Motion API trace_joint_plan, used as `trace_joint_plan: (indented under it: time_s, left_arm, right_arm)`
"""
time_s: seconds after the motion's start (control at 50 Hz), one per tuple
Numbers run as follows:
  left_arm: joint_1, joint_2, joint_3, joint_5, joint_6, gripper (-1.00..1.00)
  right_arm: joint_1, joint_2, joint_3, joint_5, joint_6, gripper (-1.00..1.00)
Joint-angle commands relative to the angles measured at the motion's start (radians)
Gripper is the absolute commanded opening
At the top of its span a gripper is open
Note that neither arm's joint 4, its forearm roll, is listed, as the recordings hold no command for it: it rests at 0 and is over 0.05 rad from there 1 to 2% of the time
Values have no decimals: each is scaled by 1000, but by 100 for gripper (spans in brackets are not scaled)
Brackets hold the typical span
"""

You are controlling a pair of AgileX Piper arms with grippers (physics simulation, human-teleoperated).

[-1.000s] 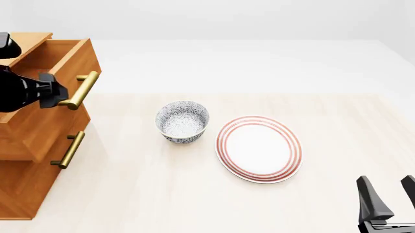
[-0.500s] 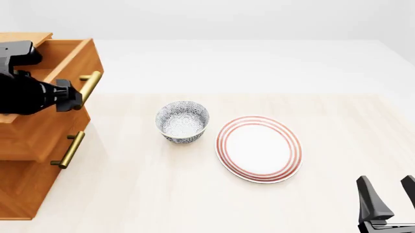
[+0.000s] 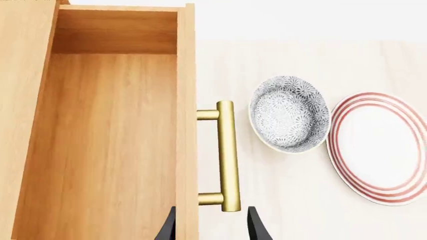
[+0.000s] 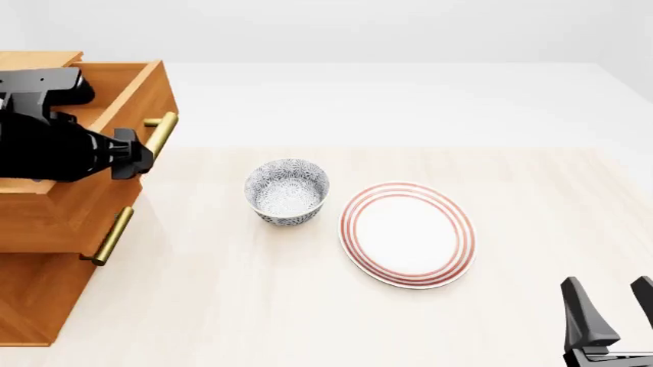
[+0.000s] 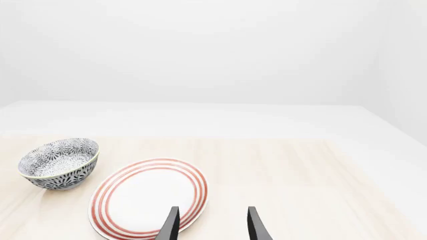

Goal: Open the top drawer of the cabinet.

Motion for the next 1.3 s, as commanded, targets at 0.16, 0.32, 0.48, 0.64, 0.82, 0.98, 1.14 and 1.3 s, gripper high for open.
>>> trace_joint_plan:
  time_s: [0.16, 0.32, 0.48, 0.64, 0.82, 0.98, 1.14, 1.3]
  left_arm:
    - [-43, -7, -7, 15, 4, 100]
    - [-81, 0, -11, 11, -17, 100]
    - [-87, -9, -8, 16, -18, 100]
    - [-92, -14, -9, 20, -17, 100]
    - [-118, -2, -11, 13, -19, 100]
    - [-153, 15, -10, 4, -29, 100]
    - [-195, 33, -14, -5, -40, 100]
    - [-223, 35, -7, -12, -50, 100]
  right_arm:
    - [0, 0, 0, 0, 0, 100]
    - [0, 0, 0, 0, 0, 100]
    - [0, 0, 0, 0, 0, 100]
    - [0, 0, 0, 0, 0, 100]
    - [0, 0, 0, 0, 0, 100]
    - [0, 0, 0, 0, 0, 100]
    - [0, 0, 0, 0, 0, 100]
    - [0, 0, 0, 0, 0, 100]
